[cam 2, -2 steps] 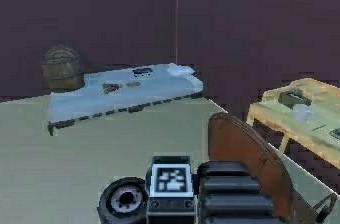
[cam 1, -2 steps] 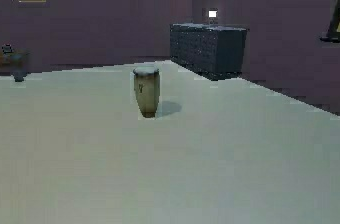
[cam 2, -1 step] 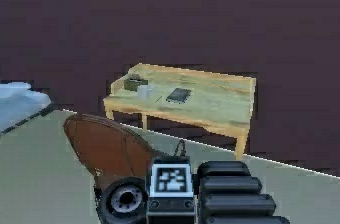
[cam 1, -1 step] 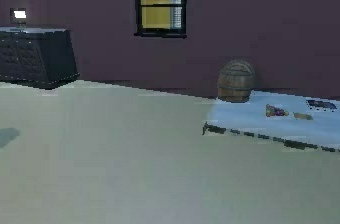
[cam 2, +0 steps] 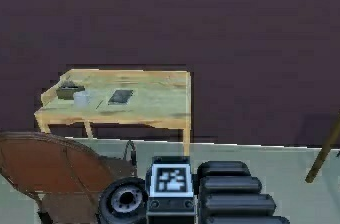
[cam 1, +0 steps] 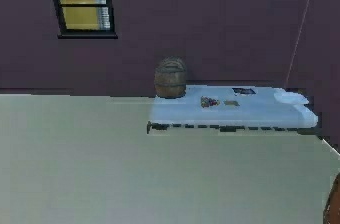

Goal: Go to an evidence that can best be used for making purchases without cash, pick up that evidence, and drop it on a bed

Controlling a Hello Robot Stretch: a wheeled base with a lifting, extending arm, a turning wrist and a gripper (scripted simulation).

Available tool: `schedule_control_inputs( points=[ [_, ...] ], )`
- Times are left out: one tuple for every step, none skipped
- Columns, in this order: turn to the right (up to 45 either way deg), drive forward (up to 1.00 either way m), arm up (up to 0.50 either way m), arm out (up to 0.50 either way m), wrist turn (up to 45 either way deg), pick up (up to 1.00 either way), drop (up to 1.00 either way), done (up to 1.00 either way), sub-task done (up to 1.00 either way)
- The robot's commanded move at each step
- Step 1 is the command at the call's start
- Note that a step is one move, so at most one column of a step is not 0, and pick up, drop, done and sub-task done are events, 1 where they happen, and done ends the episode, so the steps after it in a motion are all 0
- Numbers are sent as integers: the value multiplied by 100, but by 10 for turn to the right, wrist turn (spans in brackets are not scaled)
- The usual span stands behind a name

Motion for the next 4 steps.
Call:
schedule_control_inputs(
  points=[
    [0,80,0,0,0,0,0,0,0],
    [420,0,0,0,0,0,0,0,0],
    [0,100,0,0,0,0,0,0,0],
    [450,0,0,0,0,0,0,0,0]
  ],
)
